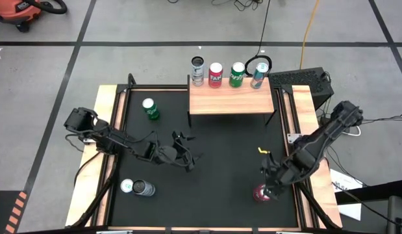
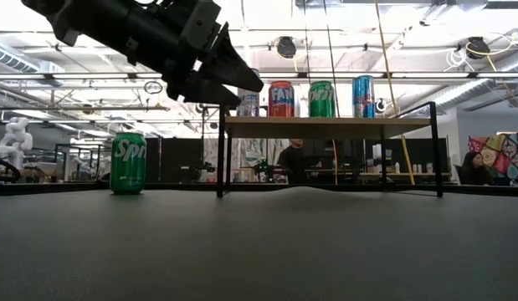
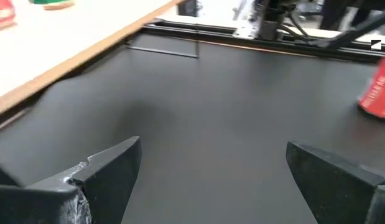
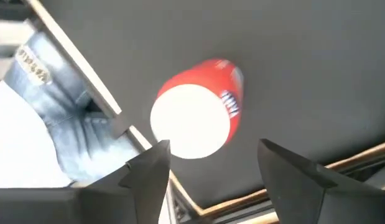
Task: Place canned beverage on shelf
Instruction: Put the black soda can on the shelf aligned with the other black soda can
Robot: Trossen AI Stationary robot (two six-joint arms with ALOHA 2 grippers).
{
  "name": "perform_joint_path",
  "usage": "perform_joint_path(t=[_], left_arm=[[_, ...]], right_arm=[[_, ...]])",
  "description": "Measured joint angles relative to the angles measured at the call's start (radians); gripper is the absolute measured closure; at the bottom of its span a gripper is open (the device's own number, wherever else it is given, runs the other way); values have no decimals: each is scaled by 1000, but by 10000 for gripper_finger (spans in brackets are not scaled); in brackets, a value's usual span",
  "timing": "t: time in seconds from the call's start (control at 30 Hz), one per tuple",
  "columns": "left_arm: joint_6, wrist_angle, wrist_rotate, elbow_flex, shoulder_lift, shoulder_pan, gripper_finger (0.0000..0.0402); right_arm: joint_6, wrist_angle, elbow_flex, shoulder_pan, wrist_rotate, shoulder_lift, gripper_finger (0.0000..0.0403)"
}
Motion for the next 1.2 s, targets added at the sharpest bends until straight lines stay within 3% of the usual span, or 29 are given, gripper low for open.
perform_joint_path(t=[0.13,0.37,0.7,0.97,1.2], left_arm=[[12,8,67,0,0,19,9],[12,8,69,0,0,42,9],[10,0,69,0,0,44,9],[-51,-29,69,0,0,42,9],[-68,-27,69,0,0,42,9]], right_arm=[[-16,8,20,24,22,8,175],[-101,78,20,51,110,8,175],[-125,64,20,52,106,10,170],[-130,25,20,51,100,52,78],[-120,42,20,51,27,137,8]])
